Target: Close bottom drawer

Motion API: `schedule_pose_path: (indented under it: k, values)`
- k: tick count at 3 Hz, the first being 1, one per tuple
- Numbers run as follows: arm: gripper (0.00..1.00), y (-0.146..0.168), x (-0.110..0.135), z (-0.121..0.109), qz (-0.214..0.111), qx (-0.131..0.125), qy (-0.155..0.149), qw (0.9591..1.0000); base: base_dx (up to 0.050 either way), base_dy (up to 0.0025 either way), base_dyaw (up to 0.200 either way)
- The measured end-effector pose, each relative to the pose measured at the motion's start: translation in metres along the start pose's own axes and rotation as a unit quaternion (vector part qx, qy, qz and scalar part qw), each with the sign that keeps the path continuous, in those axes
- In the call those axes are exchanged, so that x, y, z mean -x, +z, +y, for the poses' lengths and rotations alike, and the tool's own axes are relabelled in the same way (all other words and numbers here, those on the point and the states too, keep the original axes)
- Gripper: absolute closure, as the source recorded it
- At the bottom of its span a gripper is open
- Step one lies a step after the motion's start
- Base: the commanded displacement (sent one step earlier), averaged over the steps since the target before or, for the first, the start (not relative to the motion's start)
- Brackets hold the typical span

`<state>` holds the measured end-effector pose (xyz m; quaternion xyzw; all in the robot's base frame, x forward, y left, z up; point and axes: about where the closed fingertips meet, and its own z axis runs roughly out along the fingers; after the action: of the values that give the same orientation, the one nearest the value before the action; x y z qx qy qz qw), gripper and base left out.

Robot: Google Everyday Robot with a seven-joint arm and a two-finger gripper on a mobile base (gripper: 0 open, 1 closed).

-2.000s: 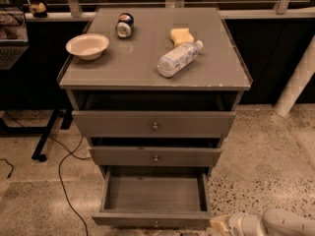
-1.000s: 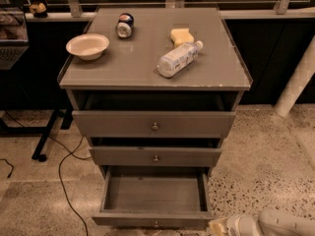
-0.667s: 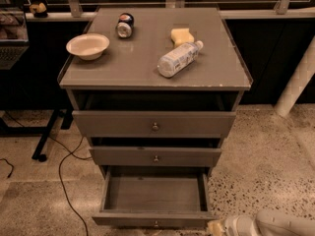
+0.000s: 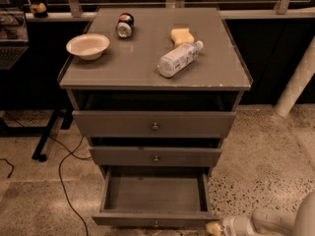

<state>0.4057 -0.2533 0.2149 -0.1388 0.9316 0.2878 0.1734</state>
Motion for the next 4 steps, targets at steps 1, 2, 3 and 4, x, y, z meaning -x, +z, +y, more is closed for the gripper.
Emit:
schedule_pose_path:
  k: [1, 2, 3, 4]
  values:
    - [1.00, 0.017, -0.009, -0.013, 0.014, 0.005, 0.015, 0.9998, 0.000, 0.00000, 0.000]
    - [1.00, 0.032, -0.016, -0.024, 0.025, 0.009, 0.031, 0.9992, 0.000, 0.00000, 0.000]
    - [1.00, 0.042, -0.016, -0.034, 0.032, 0.007, 0.043, 0.9986, 0.000, 0.00000, 0.000]
    - [1.00, 0.050, -0.007, -0.039, 0.029, 0.004, 0.044, 0.9986, 0.000, 0.00000, 0.000]
